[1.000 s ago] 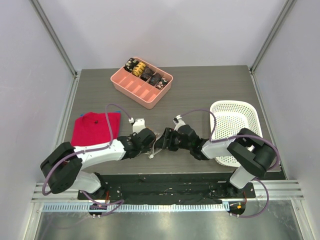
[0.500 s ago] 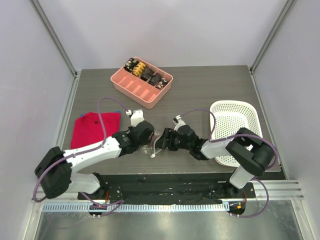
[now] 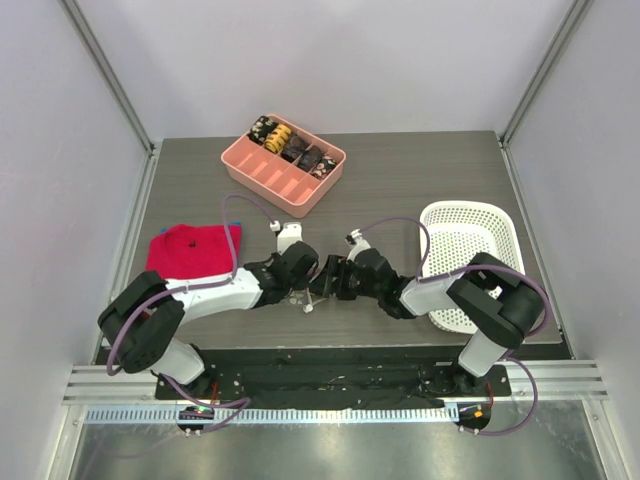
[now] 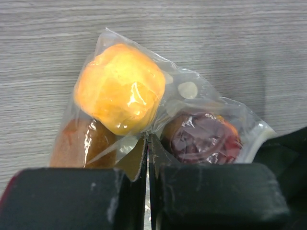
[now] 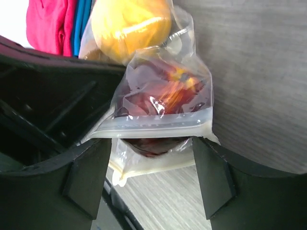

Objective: Open the zip-top bag and remove the fake food

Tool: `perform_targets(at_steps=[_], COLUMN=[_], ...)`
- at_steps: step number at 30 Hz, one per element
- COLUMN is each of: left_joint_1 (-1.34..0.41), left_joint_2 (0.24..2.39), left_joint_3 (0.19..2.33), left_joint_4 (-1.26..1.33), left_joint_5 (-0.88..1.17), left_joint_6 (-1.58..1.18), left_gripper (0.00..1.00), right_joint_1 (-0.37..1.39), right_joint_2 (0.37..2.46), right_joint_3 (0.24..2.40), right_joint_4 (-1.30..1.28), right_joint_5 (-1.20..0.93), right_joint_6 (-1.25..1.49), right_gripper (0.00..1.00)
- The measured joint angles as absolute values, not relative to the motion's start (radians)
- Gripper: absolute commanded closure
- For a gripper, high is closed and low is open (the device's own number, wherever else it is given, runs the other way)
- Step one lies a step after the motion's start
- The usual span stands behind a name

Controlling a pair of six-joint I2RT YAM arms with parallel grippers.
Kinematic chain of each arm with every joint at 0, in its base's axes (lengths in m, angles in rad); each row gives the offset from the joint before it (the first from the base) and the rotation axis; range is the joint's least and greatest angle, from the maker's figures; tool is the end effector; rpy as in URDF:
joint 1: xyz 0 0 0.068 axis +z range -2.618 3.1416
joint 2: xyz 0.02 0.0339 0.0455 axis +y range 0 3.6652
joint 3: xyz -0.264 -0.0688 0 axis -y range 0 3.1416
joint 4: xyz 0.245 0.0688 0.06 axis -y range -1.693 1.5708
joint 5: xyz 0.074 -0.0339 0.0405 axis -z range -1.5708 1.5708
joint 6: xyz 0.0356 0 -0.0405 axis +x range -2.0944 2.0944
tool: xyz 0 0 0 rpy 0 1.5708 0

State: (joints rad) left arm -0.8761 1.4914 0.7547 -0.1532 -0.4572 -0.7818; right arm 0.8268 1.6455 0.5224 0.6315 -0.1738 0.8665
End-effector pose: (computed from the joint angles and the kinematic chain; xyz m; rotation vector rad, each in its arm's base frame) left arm 0.1961 -0.2108 0.1742 -0.0826 2.3540 -0.2440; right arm 0.1959 0.2220 0.1304 -0.0739 2.2897 1.1583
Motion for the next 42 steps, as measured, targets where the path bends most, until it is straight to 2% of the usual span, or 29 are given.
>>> perform_targets(at_steps=[4,7,11,12,13,14,16,20,21,26,36,39,40,42], left_joint_1=[-0.873,-0.869,-0.869,-0.869,-0.869,-0.869,-0.869,-0.869,-0.869,-0.87,-0.87,-0.87,-0.87,-0.87], left_joint_2=[1.494,1.494,1.501,1.503,1.505,1.506,1.509,1.51,1.51,1.514,1.551,1.545,1.538,1.505], left_joint_3=[0.73,0.707,0.691,0.689,0.687,0.684,0.681,0.678,0.677,0.679,0.706,0.705,0.703,0.691], left_joint_4=[-0.112,-0.089,-0.067,-0.063,-0.059,-0.056,-0.051,-0.049,-0.049,-0.065,-0.078,-0.08,-0.081,-0.083], left_joint_5=[-0.427,-0.411,-0.396,-0.393,-0.39,-0.387,-0.38,-0.375,-0.375,-0.387,-0.406,-0.392,-0.381,-0.36], left_joint_6=[-0.781,-0.785,-0.797,-0.801,-0.804,-0.807,-0.811,-0.82,-0.824,-0.859,-0.908,-0.903,-0.899,-0.883], left_gripper=[1.0,1.0,1.0,1.0,1.0,1.0,1.0,1.0,1.0,1.0,1.0,0.9,0.8,0.69], right_joint_1=[0.816,0.809,0.802,0.801,0.798,0.796,0.793,0.793,0.793,0.793,0.794,0.791,0.784,0.745], right_joint_2=[1.66,1.665,1.679,1.684,1.689,1.696,1.705,1.706,1.706,1.66,1.396,1.287,1.23,1.115], right_joint_3=[0.55,0.564,0.582,0.587,0.596,0.603,0.611,0.616,0.616,0.627,0.714,0.714,0.714,0.715], right_joint_4=[0.619,0.616,0.603,0.599,0.591,0.584,0.583,0.577,0.576,0.475,-0.102,-0.266,-0.326,-0.405], right_joint_5=[-0.174,-0.169,-0.155,-0.153,-0.148,-0.143,-0.141,-0.136,-0.136,-0.122,-0.079,-0.02,0.015,0.071], right_joint_6=[0.838,0.816,0.791,0.786,0.78,0.772,0.765,0.754,0.754,0.737,0.698,0.707,0.714,0.726], right_gripper=[0.19,0.2,0.31,0.4,0.44,0.53,0.64,0.95,0.98,0.98,0.99,0.99,0.99,0.99])
